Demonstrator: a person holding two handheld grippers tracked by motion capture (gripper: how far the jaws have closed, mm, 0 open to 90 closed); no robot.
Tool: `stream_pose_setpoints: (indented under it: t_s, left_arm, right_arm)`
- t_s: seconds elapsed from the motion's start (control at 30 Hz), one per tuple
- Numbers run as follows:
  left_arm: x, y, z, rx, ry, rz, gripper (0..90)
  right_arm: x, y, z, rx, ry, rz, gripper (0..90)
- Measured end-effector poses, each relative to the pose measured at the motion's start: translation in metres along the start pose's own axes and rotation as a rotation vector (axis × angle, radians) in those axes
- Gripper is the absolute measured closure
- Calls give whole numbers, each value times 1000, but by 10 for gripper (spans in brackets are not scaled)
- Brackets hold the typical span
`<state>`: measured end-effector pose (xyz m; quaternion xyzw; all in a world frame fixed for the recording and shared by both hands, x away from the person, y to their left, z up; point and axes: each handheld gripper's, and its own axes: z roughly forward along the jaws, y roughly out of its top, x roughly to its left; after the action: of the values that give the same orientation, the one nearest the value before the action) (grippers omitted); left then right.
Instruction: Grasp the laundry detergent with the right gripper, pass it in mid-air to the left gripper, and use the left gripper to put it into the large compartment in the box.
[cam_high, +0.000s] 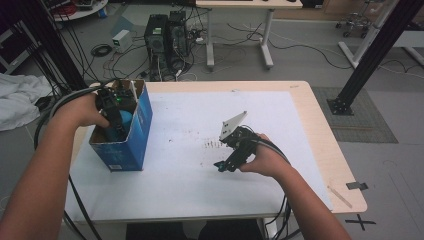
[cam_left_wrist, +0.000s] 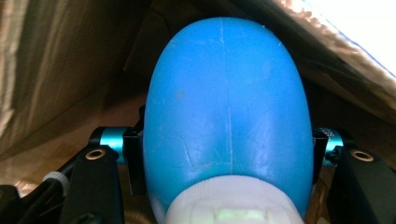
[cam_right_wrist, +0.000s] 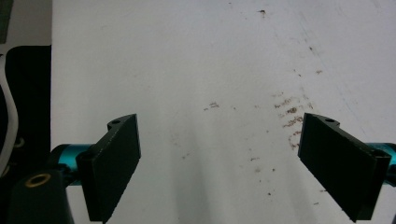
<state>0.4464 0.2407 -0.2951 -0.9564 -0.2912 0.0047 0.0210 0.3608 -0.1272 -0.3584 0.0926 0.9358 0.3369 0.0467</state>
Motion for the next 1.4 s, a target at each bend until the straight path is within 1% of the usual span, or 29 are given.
stream_pose_setpoints:
  t_s: [0.03,0.07,0.2,0.33,0.4,0.47,0.53,0.67,0.73,0.8,0.93,1.07,1.1,1.23,1.27,1.37,1.4]
  left_arm:
    - [0,0,1,-9,-1,0,384]
    - [0,0,0,-25,-4,-9,384]
    - [0,0,1,-13,-2,-18,383]
    - [0,0,1,-14,7,-23,380]
    - [0,-1,-2,-27,26,-25,346]
    - [-1,-1,-3,-29,31,-23,326]
    - [-2,0,-3,-22,23,-23,326]
    - [-3,0,-3,-23,21,-21,314]
    - [-5,1,-5,-23,21,-11,306]
    - [-5,1,-6,-24,10,-12,306]
    - [-6,-1,-8,-20,13,-16,305]
    - [-6,-2,-9,-20,16,-24,280]
    - [-7,-4,-13,-17,14,-30,273]
    - [-7,-5,-16,-16,18,-33,273]
    - [-7,-6,-19,-16,22,-35,273]
    - [-7,-6,-23,-20,25,-36,273]
    - [-8,-7,-24,-20,24,-30,269]
  right_arm:
    - [0,0,0,0,1,0,122]
    - [0,0,0,-1,2,-2,122]
    - [0,0,0,-1,0,-2,122]
    - [0,1,1,-3,0,-5,122]
    - [0,1,1,-4,1,-2,122]
    - [0,1,1,-5,3,-2,122]
    - [0,1,1,-5,3,-3,122]
    - [1,1,0,-8,1,-3,122]
    - [1,1,-1,-10,-1,-4,122]
    - [1,0,-2,-11,1,-12,122]
    - [1,1,-1,-7,5,-10,122]
    - [1,1,-1,-7,3,-3,122]
    - [1,1,-1,-9,3,-2,122]
    - [1,1,0,-6,8,-4,122]
    - [1,1,0,-6,8,-4,122]
    - [0,1,0,-8,9,-2,122]
    - [0,1,-1,-9,9,-5,123]
